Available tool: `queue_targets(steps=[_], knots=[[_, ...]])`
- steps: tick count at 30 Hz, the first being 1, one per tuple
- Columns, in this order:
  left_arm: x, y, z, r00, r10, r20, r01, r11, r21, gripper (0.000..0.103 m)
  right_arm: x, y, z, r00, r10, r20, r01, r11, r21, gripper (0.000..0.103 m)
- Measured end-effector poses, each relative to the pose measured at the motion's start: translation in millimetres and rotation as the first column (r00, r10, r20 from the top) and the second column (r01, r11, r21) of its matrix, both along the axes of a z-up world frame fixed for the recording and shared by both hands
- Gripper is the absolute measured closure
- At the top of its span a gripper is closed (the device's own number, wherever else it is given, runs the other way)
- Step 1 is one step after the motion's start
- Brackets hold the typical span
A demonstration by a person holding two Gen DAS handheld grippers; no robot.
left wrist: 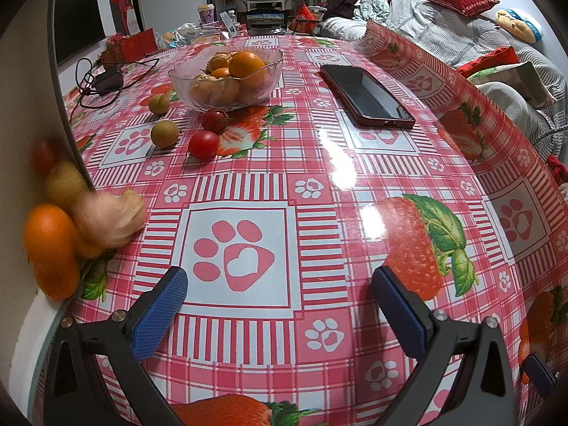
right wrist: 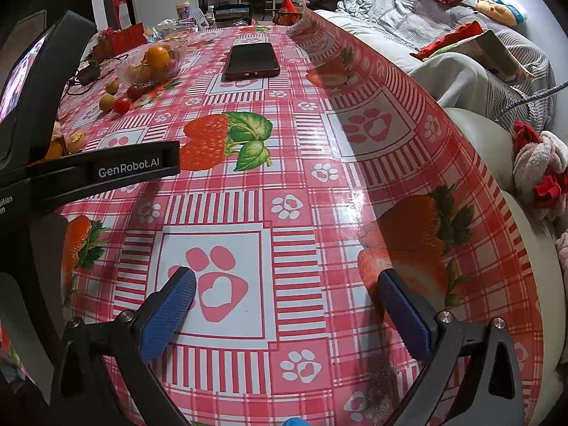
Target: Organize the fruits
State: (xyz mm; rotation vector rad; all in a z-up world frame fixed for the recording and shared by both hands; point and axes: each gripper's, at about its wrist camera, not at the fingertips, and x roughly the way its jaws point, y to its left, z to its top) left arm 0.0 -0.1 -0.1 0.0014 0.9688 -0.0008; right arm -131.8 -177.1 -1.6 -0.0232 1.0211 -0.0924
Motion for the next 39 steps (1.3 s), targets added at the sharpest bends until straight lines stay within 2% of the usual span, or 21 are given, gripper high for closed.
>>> queue_targets(steps=[39], knots=[[-0.3,-1.1,0.4,1.0,0.0,0.0,0.0,1.0,-0.001,0.0,4.5,1.7,-1.5,1.0,-0.014,-0.017,0.014,1.0,0.005,0.001]])
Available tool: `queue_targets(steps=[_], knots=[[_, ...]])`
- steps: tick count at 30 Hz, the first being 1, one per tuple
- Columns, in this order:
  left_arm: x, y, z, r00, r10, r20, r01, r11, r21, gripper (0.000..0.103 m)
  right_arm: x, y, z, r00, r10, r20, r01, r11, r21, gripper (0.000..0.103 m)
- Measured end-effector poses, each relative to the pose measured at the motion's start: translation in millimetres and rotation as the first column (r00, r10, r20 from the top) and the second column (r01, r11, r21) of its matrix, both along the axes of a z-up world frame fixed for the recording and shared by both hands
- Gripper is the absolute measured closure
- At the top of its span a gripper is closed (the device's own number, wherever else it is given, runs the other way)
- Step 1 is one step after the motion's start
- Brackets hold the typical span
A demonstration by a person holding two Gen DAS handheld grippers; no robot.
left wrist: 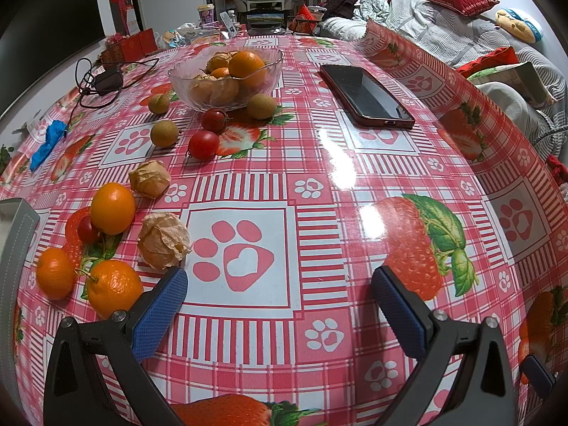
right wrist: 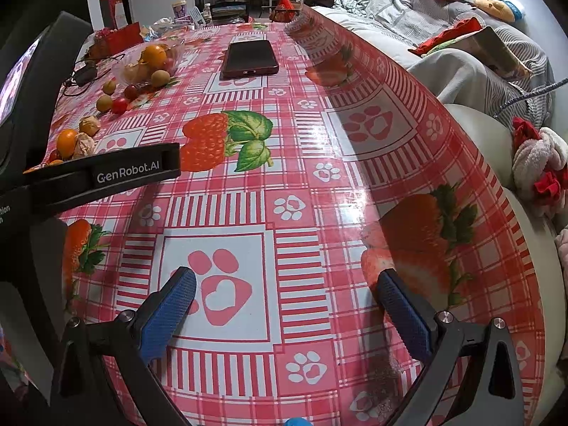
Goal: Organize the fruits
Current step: 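Move both grippers over the table toward the loose oranges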
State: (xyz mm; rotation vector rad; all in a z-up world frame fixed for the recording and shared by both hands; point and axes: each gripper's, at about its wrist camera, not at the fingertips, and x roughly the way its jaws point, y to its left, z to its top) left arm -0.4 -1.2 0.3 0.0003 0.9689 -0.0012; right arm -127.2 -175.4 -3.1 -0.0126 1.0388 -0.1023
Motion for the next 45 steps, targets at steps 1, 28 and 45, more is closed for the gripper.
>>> queue_targets(steps=[1,28,45], knots=[[0,0,0,1.0,0.0,0.0,0.0,1.0,0.0,0.0,0,0,0,1.0,0.0,-0.002,0.0,1.0,0.0,0.001],[-46,11,12,0.978,-0.198,-0.065,0.197,0.98,-0.023,0.0,3,0,-1,1.0,-0.011,-0.029,0.011,1.0,0.004,0.001],[-81,66,54,0.985,-0.163,-0.054,0.166,0.985,0.042,0.0,9,1,0,0.993,-0.055,-0.103,0.056,0.998,0.009,0.001]])
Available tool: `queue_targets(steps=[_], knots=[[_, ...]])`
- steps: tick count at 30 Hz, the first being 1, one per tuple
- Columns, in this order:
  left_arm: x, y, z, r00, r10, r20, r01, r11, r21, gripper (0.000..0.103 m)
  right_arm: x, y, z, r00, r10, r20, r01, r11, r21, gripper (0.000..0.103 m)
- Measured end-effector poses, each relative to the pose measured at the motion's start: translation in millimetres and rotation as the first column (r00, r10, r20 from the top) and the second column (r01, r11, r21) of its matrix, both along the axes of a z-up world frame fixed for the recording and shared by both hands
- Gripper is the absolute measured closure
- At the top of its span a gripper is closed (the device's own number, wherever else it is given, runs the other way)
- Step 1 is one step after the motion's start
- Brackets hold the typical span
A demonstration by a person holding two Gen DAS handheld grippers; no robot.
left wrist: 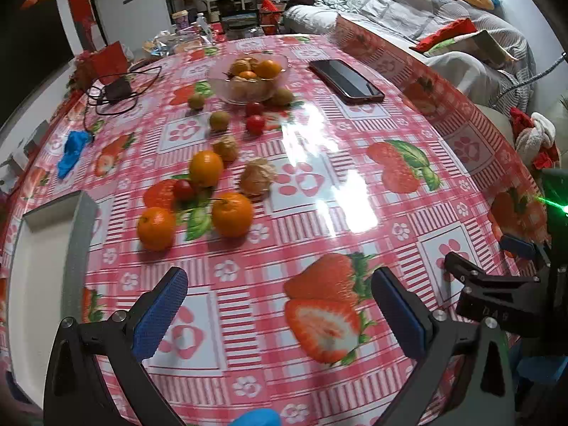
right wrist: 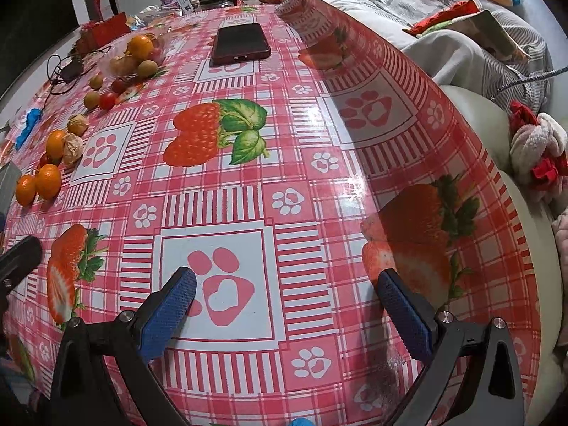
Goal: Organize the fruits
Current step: 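Move both grippers over the table toward the loose oranges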
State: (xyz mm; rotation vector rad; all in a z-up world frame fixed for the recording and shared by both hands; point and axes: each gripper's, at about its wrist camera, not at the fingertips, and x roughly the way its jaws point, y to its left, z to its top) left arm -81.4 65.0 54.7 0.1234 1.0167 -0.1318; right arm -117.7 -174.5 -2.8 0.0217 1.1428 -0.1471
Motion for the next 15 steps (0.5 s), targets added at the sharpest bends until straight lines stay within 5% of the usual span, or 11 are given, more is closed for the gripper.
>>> queue_targets(steps=[15], knots=[[-14,42,16,0.998,0.058,0.025,-0.058,0.998,-0.012,0.0,6,17,1,0.994,-0.004,-0.11,0.007,1.0,0.028,0.001]])
